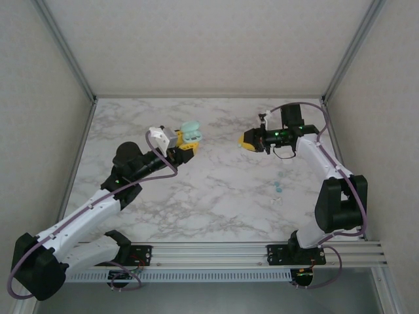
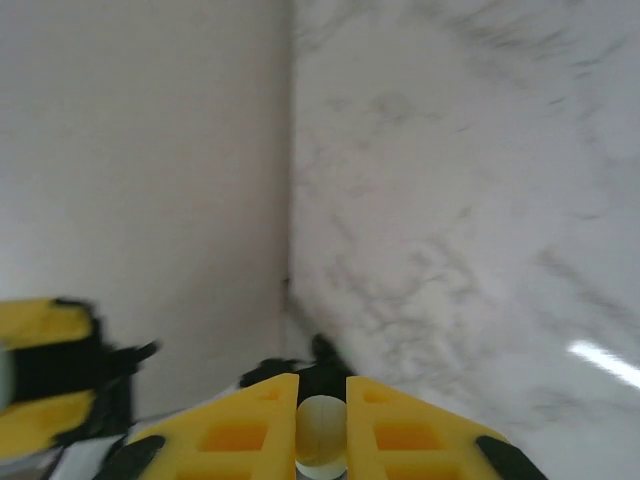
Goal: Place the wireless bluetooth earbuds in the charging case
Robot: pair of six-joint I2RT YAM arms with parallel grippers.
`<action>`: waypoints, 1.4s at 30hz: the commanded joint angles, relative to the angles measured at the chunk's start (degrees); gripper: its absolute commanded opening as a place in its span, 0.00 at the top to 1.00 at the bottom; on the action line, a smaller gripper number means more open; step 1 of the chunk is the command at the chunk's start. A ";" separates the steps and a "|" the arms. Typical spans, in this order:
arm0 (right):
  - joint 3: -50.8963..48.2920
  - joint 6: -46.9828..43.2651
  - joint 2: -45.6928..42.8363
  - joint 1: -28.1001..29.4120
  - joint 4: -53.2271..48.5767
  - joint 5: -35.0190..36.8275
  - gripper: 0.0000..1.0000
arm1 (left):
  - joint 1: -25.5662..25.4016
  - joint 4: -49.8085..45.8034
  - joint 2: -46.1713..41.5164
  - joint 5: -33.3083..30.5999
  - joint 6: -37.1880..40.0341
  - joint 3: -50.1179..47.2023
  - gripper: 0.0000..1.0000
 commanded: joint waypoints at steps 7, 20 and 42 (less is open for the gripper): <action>6.97 9.51 -1.23 4.77 2.54 -17.03 0.84 | 3.24 0.35 2.29 5.16 1.71 0.77 0.76; 13.45 12.10 -4.61 11.09 5.41 -3.27 0.84 | 2.22 1.15 4.80 7.54 4.86 1.55 0.76; 15.38 11.27 -6.12 25.76 14.18 17.92 0.84 | 0.34 3.16 6.59 6.65 5.26 2.62 0.76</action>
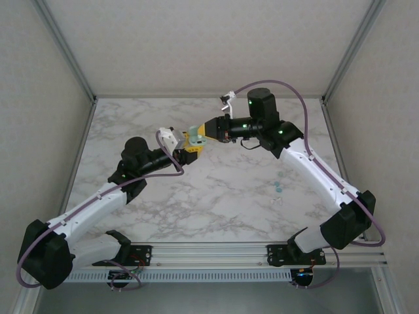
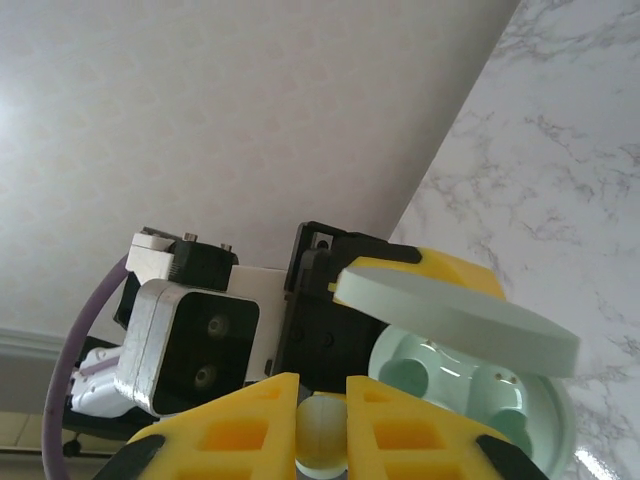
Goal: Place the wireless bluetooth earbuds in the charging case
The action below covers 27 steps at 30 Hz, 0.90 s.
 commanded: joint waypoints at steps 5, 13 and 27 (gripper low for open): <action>2.26 -0.37 0.61 1.65 2.02 4.19 0.84 | -0.60 2.88 0.46 0.09 -0.67 2.40 0.76; 1.55 1.08 1.48 2.34 2.64 4.52 0.84 | -0.71 4.13 0.72 -0.54 -1.40 2.45 0.75; 0.59 1.54 1.75 3.13 2.52 5.51 0.84 | -0.69 5.75 1.29 -1.55 -2.50 2.45 0.75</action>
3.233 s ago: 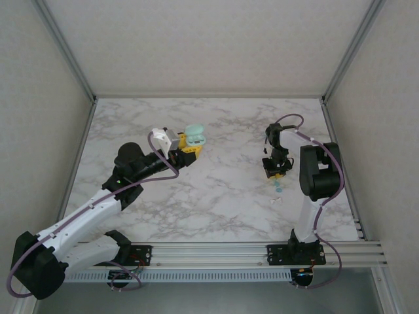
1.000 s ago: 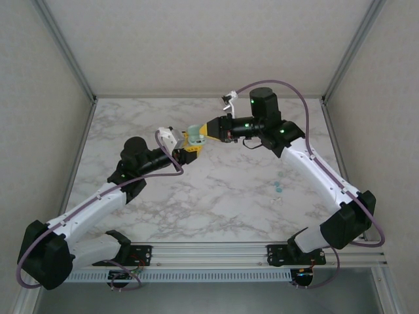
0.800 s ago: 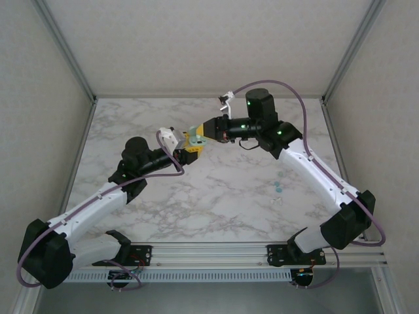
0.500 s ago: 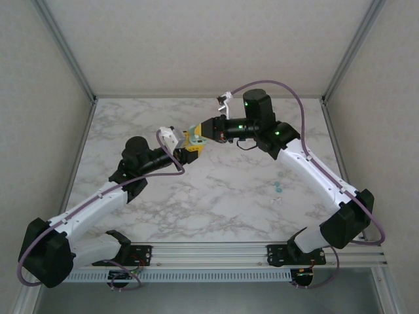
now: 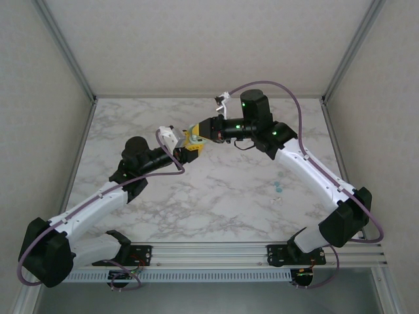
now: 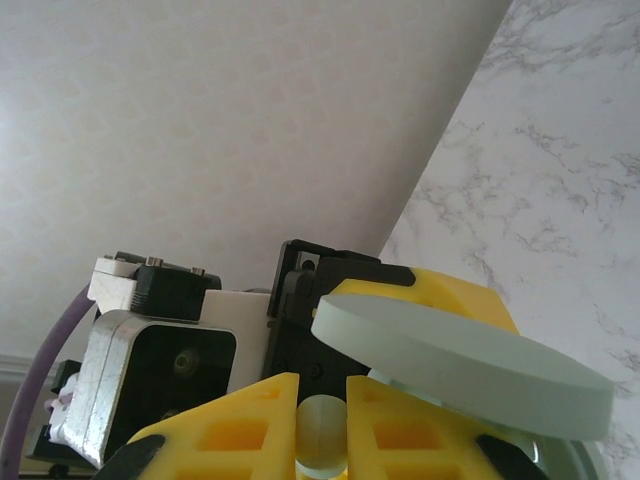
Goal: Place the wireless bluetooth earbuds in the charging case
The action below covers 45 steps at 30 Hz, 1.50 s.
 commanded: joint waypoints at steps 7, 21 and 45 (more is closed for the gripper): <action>-0.58 -1.95 0.13 1.47 -0.66 5.55 0.84 | -0.47 3.97 0.93 -0.77 -2.20 2.38 0.75; 1.78 -6.43 0.86 2.41 -8.48 12.91 0.76 | -0.69 4.01 1.15 -0.79 -2.11 2.92 0.75; 4.12 -9.99 0.97 3.20 -10.24 12.41 0.63 | -1.04 5.80 1.40 -0.63 -4.22 2.22 0.75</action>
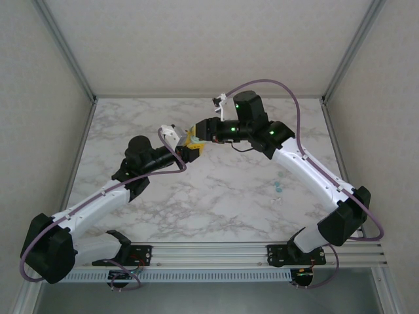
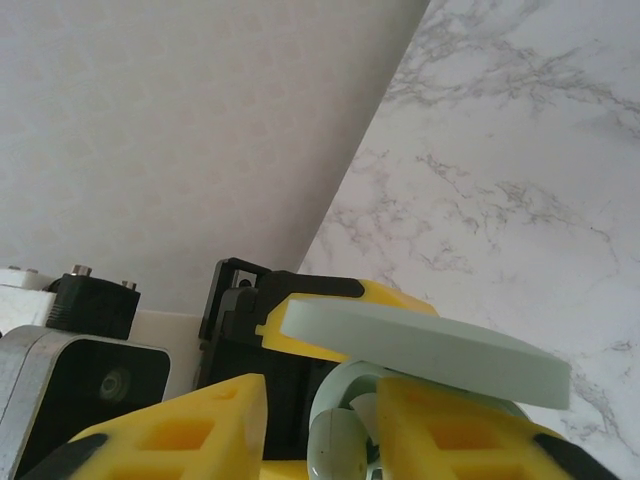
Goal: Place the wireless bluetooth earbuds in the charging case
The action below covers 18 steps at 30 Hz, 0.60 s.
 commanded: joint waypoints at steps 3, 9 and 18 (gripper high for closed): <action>0.67 -4.28 -0.17 0.66 -2.74 -0.50 0.62 | -0.78 6.99 -0.19 0.81 -2.37 1.88 0.75; -0.23 -9.22 -0.88 0.82 -3.63 1.45 0.62 | -0.78 7.84 -0.04 1.46 -3.50 2.23 0.75; -0.22 -17.00 -0.18 1.96 -5.66 4.75 0.66 | -1.04 7.62 -0.11 2.13 -4.05 3.11 0.75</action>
